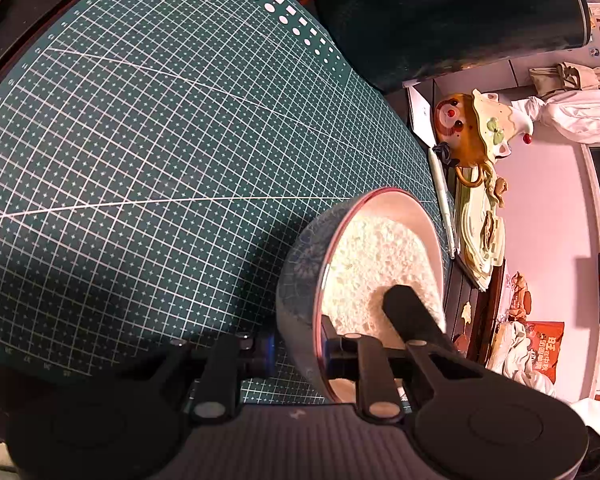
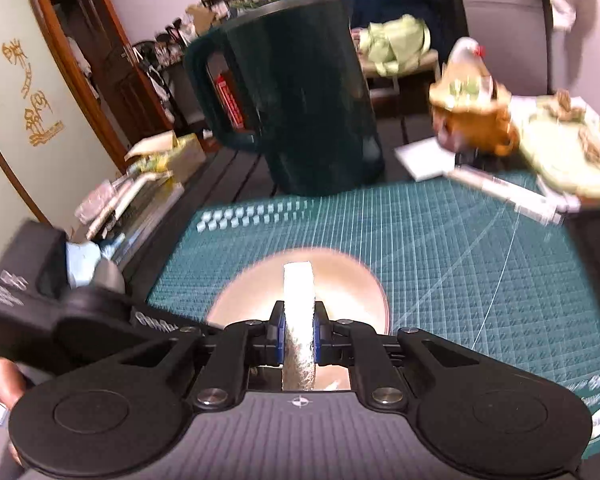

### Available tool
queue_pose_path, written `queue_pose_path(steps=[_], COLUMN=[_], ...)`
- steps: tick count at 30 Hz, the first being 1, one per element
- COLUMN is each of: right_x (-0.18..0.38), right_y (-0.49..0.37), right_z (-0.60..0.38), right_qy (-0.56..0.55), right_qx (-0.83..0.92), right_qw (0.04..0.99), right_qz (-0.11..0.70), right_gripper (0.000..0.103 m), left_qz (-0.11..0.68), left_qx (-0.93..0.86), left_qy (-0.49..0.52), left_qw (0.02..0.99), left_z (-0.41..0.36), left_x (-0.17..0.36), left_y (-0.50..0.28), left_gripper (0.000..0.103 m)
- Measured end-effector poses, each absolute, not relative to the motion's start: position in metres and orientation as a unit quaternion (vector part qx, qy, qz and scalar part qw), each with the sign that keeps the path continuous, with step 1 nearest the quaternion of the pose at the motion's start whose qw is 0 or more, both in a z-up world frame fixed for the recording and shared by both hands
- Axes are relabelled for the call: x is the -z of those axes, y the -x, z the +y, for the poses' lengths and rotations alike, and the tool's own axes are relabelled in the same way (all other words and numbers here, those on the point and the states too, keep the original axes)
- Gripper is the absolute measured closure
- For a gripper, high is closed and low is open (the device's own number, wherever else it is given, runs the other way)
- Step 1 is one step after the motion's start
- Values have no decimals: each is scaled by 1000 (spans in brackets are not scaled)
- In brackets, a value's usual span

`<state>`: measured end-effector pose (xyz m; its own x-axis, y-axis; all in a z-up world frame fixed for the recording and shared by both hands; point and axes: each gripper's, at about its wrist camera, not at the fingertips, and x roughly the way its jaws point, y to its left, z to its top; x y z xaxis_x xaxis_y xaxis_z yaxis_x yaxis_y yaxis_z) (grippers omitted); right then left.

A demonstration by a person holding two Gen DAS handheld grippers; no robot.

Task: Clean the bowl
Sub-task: 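Scrub the bowl interior with the sponge in the right tool, then wipe the sponge around the bowl's inner wall with the right tool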

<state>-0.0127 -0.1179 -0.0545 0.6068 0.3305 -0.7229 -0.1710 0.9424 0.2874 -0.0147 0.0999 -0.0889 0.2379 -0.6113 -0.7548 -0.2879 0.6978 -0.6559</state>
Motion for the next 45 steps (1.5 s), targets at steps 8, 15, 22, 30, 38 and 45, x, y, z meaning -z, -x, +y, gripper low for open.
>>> queue_pose_path(steps=[8, 15, 22, 30, 38, 45], right_x=[42, 17, 27, 55, 29, 16], right_y=[23, 30, 21, 20, 32, 25], right_z=[-101, -116, -126, -111, -107, -125], right_qy=[21, 6, -98, -41, 28, -74], right_qx=[-104, -97, -141, -121, -95, -127], right_qw=[912, 928, 908, 904, 927, 921], right_qz=[397, 360, 383, 409, 363, 360], right_gripper=[92, 92, 92, 92, 92, 92], left_qz=[605, 604, 605, 605, 606, 606], left_qx=[115, 115, 115, 119, 115, 115], left_qy=[374, 373, 371, 370, 372, 371], left_qw=[694, 694, 695, 695, 694, 695], left_z=[92, 97, 97, 95, 97, 97], left_x=[77, 80, 77, 70, 83, 86], left_y=[28, 26, 24, 24, 13, 8], left_gripper=[80, 80, 81, 80, 80, 80])
